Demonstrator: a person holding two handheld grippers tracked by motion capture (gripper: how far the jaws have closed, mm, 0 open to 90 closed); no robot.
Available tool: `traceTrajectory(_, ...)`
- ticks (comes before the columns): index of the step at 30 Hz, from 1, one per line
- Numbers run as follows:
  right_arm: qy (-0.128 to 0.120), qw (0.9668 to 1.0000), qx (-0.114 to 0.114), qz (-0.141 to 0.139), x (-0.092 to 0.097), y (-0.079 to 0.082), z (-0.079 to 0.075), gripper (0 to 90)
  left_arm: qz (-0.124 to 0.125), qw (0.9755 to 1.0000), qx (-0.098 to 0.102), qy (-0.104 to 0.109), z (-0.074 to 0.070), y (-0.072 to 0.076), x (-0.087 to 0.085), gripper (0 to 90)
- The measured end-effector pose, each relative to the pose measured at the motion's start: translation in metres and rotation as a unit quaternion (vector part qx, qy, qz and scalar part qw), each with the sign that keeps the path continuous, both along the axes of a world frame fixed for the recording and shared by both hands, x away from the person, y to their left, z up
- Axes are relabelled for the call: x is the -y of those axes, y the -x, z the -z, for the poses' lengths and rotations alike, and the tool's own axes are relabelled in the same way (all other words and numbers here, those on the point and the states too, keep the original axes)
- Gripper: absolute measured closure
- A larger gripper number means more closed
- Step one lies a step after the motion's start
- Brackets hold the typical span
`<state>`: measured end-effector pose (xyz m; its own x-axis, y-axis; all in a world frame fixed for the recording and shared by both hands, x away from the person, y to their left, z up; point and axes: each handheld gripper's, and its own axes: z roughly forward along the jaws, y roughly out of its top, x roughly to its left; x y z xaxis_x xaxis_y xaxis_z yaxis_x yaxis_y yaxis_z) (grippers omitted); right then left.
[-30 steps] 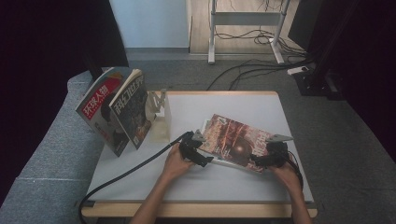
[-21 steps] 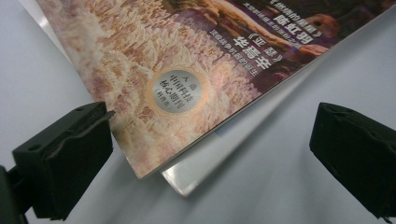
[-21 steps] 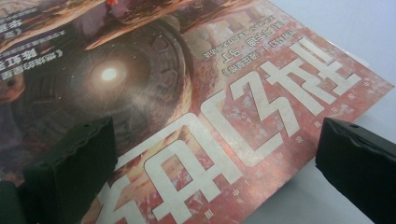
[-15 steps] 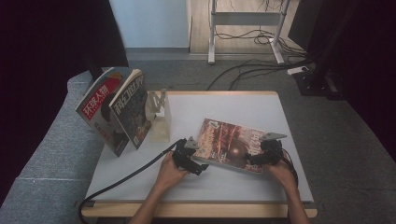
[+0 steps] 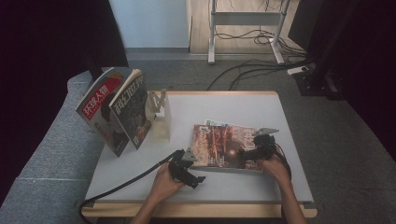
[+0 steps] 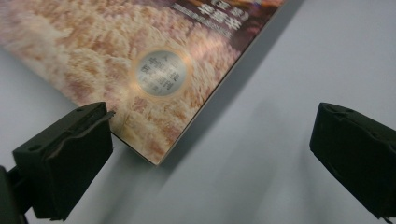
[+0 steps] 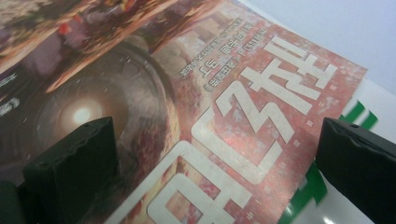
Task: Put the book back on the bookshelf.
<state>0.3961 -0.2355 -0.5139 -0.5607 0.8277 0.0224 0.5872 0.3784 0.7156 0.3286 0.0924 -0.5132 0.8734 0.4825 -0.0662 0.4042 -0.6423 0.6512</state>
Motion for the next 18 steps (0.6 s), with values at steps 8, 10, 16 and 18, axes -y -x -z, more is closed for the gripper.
traceTrajectory(8,0.001,1.0,-0.001,-0.006,-0.007,-0.008,0.0,0.0,0.014,0.9997,-0.016,0.01,0.0,0.005,-0.005,0.0)
traceTrajectory(10,-0.002,1.0,0.002,-0.005,-0.006,-0.007,0.0,0.0,0.011,0.9999,-0.009,0.003,-0.003,0.003,-0.007,0.0)
traceTrajectory(16,-0.013,0.9998,0.009,-0.011,-0.004,0.0,-0.002,0.0,-0.007,0.9999,0.013,-0.001,-0.012,-0.014,-0.015,0.0)
traceTrajectory(18,-0.012,0.9998,0.012,-0.011,-0.003,0.004,-0.005,0.0,-0.013,0.9998,0.012,0.012,-0.015,-0.022,-0.018,0.0)
